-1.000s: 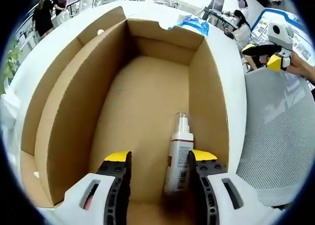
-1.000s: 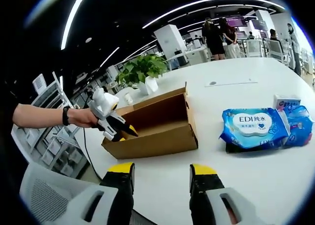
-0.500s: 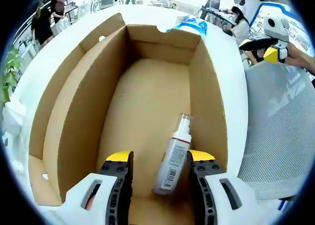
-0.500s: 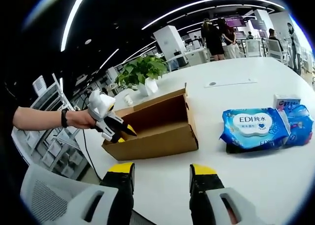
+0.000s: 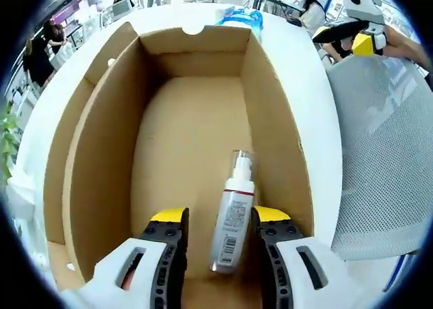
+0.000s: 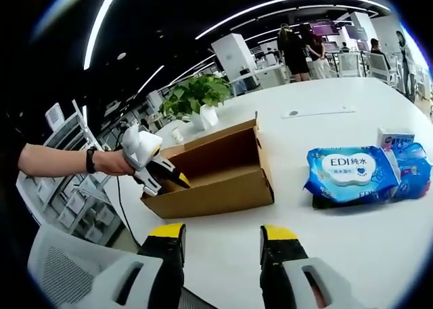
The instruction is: Operate the shoe box by opening the lid, removing the specified soft item, and placing it in the target area until the item is outside and the box remains undamaged.
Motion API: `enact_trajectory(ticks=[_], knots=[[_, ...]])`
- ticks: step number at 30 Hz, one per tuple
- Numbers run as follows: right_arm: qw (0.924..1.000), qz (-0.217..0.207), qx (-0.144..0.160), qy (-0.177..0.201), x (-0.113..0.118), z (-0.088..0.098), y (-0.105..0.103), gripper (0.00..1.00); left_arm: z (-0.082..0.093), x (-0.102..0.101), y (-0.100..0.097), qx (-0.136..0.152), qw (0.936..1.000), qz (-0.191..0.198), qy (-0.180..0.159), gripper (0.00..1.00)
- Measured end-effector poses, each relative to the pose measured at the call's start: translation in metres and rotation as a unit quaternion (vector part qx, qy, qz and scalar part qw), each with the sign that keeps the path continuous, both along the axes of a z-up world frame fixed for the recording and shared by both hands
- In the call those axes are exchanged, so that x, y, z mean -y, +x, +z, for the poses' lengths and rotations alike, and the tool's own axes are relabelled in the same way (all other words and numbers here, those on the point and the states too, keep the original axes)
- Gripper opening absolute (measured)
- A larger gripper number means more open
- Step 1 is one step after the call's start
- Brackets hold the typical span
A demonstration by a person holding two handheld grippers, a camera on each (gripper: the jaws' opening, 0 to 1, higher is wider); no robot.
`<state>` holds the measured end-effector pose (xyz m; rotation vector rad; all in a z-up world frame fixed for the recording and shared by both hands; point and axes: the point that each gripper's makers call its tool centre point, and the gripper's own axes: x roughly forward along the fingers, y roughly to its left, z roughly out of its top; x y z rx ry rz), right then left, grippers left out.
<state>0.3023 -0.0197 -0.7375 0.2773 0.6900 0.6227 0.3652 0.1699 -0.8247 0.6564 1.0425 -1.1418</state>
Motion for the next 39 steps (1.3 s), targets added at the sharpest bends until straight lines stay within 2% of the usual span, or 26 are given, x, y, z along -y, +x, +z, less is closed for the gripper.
enact_trajectory(ticks=[6,9,14,19,24,32,39], knots=[[1.0000,0.005,-0.002,-0.001,-0.002,-0.002,-0.002,0.41,-0.006,0.005,-0.003,0.004,0.9992,-0.038,0.013,0.21],[1.0000,0.008,-0.002,0.000,-0.004,-0.002,-0.002,0.41,-0.012,0.002,-0.002,0.006,0.9986,-0.046,0.026,0.20],[0.9999,0.013,-0.003,-0.001,-0.005,-0.001,-0.003,0.41,-0.008,0.000,0.001,0.016,0.9990,-0.037,0.017,0.19],[0.9999,0.015,-0.002,0.001,-0.006,0.000,-0.003,0.41,-0.006,-0.008,0.004,0.033,0.9986,-0.035,0.022,0.19],[0.9998,0.017,0.001,0.001,-0.007,0.001,-0.003,0.40,0.002,-0.012,0.008,0.044,0.9987,-0.022,0.011,0.19],[0.9996,0.026,0.003,0.004,-0.011,0.002,-0.005,0.40,0.022,-0.007,0.013,0.069,0.9973,0.001,-0.023,0.19],[0.9995,0.031,0.004,0.003,-0.013,0.003,-0.005,0.40,0.021,-0.010,0.007,0.074,0.9971,-0.006,-0.017,0.19]])
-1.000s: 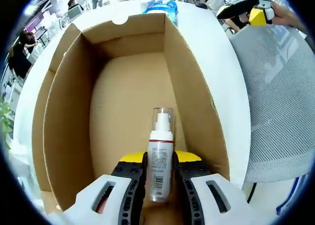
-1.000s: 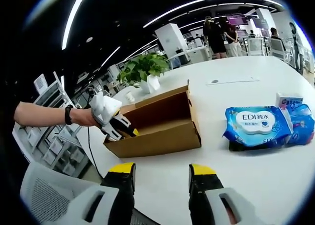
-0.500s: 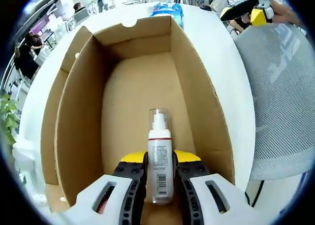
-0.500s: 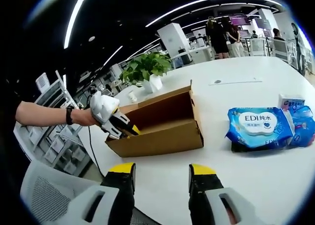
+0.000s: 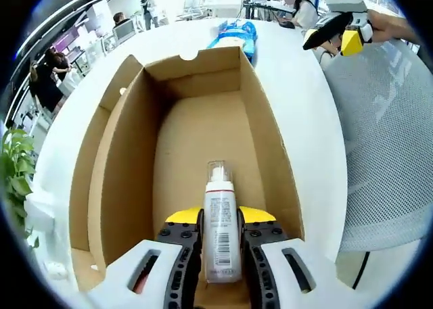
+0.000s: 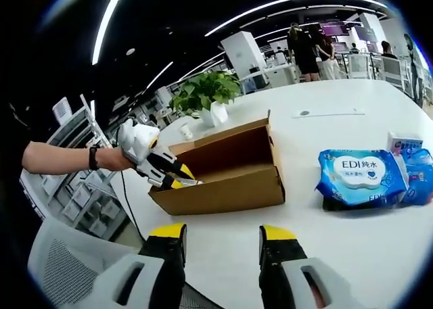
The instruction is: Operate the shoe box by opening the lid, removing the specified soft item, and placing it in the target area until the item is outside and the box remains undamaged.
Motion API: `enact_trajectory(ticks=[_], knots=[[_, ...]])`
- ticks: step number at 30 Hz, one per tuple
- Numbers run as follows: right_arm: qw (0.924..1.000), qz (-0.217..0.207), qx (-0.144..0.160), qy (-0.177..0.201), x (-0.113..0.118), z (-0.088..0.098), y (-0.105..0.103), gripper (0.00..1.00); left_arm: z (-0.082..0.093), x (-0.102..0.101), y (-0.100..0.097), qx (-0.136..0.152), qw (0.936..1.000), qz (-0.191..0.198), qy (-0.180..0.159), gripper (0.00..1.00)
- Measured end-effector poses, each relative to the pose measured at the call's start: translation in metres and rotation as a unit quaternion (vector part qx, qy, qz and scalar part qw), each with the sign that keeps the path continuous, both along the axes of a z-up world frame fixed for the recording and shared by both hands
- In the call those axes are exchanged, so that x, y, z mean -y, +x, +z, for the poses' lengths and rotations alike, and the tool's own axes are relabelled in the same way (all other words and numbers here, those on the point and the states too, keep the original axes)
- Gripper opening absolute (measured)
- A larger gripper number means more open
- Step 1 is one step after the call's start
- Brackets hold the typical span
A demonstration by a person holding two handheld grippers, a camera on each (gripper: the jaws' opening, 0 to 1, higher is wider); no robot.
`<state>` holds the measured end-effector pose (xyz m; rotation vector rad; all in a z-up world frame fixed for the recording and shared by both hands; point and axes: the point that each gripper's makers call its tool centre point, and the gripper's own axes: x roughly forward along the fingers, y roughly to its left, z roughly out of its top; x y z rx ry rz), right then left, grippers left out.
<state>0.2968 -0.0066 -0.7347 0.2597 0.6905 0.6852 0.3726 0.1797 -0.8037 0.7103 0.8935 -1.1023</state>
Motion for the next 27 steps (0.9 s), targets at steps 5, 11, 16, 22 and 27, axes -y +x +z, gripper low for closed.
enact_trajectory(ticks=[5,11,16,22,27], knots=[[1.0000,0.000,0.000,-0.001,0.000,0.000,0.000,0.40,-0.009,-0.005,-0.001,-0.010,0.9998,0.010,0.016,0.19],[1.0000,-0.001,0.000,-0.002,0.001,0.000,-0.001,0.40,-0.024,-0.012,-0.005,-0.028,0.9984,0.021,0.045,0.19],[1.0000,-0.004,0.001,-0.002,0.002,0.001,0.000,0.40,-0.027,-0.013,-0.006,-0.031,0.9977,0.029,0.052,0.19],[1.0000,-0.003,0.001,-0.001,0.001,0.001,0.000,0.40,-0.027,-0.013,-0.006,-0.043,0.9972,0.043,0.045,0.20],[1.0000,-0.001,0.001,-0.002,0.000,0.001,-0.001,0.40,-0.031,-0.012,-0.007,-0.046,0.9969,0.038,0.051,0.23]])
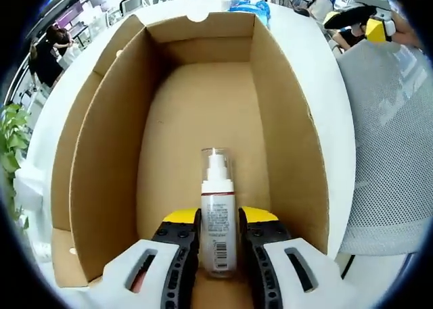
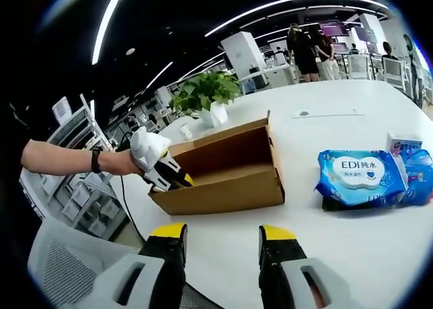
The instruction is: Operate the shoe box by opening the lid, removing the specified soft item, and placing it in the target area until the item is outside and the box remains undamaged.
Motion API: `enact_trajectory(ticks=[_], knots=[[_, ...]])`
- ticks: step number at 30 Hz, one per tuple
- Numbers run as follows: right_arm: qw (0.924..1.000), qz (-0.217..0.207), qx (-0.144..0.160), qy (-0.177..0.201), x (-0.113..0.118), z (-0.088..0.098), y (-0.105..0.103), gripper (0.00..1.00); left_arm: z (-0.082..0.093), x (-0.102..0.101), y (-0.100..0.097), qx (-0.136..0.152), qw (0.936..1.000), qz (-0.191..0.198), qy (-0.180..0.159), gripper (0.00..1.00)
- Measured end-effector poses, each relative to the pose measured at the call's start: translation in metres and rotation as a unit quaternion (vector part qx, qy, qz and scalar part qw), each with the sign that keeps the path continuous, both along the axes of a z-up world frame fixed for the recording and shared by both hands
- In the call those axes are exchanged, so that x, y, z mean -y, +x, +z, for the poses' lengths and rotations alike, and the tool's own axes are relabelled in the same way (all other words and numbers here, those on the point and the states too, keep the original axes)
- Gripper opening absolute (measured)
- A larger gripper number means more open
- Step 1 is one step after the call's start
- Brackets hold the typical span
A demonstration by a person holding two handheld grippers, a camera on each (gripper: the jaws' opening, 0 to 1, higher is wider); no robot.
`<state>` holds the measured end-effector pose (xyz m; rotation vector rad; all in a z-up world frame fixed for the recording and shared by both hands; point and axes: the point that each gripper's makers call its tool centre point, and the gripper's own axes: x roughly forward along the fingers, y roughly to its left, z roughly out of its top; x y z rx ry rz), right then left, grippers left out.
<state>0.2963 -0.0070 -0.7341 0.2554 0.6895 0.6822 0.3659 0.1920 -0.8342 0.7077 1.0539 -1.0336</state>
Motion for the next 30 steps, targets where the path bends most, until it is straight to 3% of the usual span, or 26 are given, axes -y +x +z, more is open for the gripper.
enact_trajectory(ticks=[3,10,14,21,30], knots=[[1.0000,0.000,-0.001,0.000,0.000,0.000,-0.001,0.40,-0.004,0.000,0.001,0.009,0.9997,-0.016,0.017,0.24],[1.0000,0.000,-0.004,0.000,0.001,-0.001,-0.002,0.40,-0.004,0.004,0.004,0.012,0.9998,-0.012,0.007,0.20],[1.0000,-0.002,-0.004,0.001,0.002,-0.001,-0.002,0.40,0.005,0.007,0.002,0.007,0.9997,-0.014,-0.017,0.19],[1.0000,0.005,-0.004,0.001,-0.002,-0.002,-0.003,0.40,0.029,0.008,0.011,0.033,0.9975,0.012,-0.061,0.19],[0.9998,0.017,-0.004,-0.003,-0.006,-0.003,-0.005,0.40,0.050,0.019,0.009,0.061,0.9949,-0.008,-0.080,0.19]])
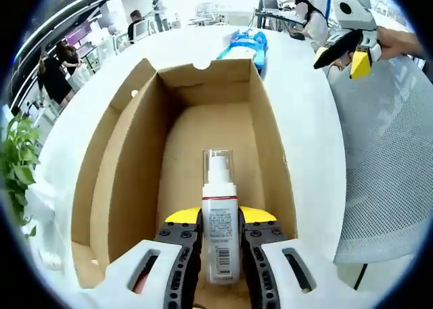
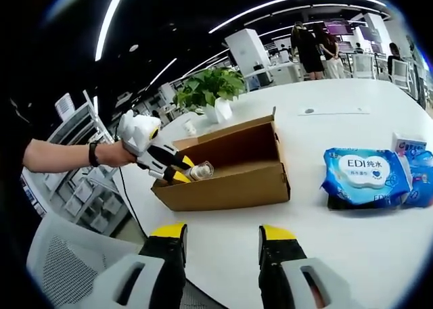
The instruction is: Operate the shoe box by opening the lid, removing the specified soft item, and placing it in the target area until the item is outside and the box remains undamaged.
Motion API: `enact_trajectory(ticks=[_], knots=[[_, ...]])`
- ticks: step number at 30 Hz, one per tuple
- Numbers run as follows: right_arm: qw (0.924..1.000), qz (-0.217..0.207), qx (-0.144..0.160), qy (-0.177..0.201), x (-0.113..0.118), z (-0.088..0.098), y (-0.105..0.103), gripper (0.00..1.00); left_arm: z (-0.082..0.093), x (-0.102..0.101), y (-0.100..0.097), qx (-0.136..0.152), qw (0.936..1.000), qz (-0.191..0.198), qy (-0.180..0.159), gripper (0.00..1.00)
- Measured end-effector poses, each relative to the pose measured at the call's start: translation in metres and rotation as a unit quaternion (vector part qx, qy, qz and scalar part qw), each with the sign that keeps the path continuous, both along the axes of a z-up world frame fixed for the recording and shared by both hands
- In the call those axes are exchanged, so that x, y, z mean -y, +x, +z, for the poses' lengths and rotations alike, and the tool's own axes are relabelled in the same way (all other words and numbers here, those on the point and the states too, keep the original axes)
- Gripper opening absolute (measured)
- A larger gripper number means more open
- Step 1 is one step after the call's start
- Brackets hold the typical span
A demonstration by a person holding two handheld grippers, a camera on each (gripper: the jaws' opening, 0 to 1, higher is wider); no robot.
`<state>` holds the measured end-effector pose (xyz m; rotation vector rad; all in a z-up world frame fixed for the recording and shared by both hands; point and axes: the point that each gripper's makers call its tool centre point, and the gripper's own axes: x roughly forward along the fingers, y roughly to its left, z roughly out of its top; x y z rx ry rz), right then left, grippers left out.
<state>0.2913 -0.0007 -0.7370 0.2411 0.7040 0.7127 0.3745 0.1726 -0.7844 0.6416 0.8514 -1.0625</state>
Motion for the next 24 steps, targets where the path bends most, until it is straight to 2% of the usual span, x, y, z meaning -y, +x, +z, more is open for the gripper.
enact_trajectory(ticks=[6,12,24], knots=[[1.0000,0.005,0.005,-0.003,0.000,0.002,0.000,0.40,0.020,0.018,-0.005,0.023,0.9994,-0.020,-0.018,0.19],[0.9999,0.010,0.012,-0.007,0.000,0.004,0.001,0.40,0.037,0.043,-0.020,0.039,0.9973,-0.056,-0.029,0.19],[0.9992,0.032,0.014,-0.020,0.000,0.002,-0.004,0.40,0.055,0.073,-0.039,0.049,0.9922,-0.106,-0.042,0.19]])
